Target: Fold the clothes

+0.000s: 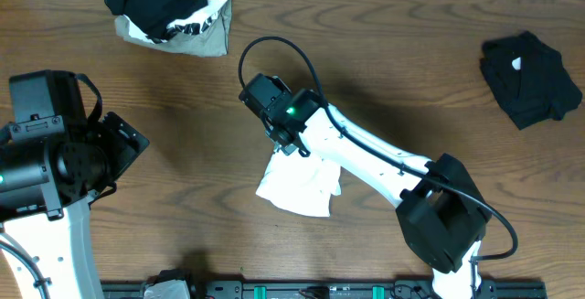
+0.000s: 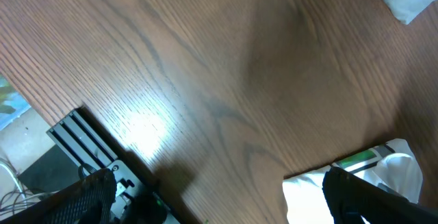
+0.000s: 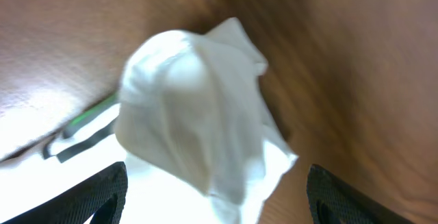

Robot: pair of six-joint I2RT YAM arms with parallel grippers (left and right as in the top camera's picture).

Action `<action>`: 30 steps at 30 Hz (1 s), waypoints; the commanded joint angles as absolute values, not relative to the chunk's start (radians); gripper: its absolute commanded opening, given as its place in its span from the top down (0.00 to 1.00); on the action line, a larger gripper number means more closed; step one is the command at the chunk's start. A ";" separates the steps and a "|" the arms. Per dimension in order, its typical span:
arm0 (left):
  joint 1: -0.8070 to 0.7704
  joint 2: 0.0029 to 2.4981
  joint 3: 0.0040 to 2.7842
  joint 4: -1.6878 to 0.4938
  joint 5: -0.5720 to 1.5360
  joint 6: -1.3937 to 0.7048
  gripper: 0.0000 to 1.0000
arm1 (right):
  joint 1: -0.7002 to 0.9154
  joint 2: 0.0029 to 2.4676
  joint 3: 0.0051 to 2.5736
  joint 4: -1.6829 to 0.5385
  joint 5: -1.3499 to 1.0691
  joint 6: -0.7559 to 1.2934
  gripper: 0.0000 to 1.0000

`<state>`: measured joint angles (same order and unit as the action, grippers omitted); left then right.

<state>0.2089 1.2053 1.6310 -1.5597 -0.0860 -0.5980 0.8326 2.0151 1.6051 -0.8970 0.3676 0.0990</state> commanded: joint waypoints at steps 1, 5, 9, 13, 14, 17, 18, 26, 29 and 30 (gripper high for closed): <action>0.215 1.208 1.625 -1.561 -0.102 -0.584 0.02 | 0.818 2.022 1.567 -0.888 0.292 0.107 0.18; 0.215 1.208 1.625 -1.562 -0.102 -0.581 0.02 | 0.809 2.022 1.519 -0.863 0.284 0.108 0.18; 0.215 1.208 1.625 -1.562 -0.102 -0.581 0.02 | 0.793 2.022 1.502 -0.852 0.284 0.108 0.18; 0.215 1.208 1.625 -1.562 -0.102 -0.581 0.02 | 0.771 2.022 1.502 -0.841 0.287 0.130 0.23; 0.215 1.208 1.625 -1.562 -0.102 -0.581 0.02 | 0.765 2.022 1.502 -0.839 0.287 0.140 0.26; 0.215 1.208 1.625 -1.562 -0.102 -0.581 0.02 | 0.748 2.022 1.502 -0.828 0.287 0.164 0.35; 0.215 1.208 1.625 -1.562 -0.102 -0.581 0.02 | 0.743 2.022 1.502 -0.826 0.286 0.165 0.37; 0.215 1.208 1.625 -1.562 -0.102 -0.581 0.02 | 0.717 2.022 1.503 -0.827 0.288 0.229 0.65; 0.215 1.208 1.625 -1.562 -0.102 -0.581 0.02 | 0.707 2.022 1.503 -0.828 0.289 0.233 0.78; 0.215 1.208 1.625 -1.562 -0.102 -0.581 0.02 | 0.704 2.022 1.504 -0.830 0.289 0.233 0.79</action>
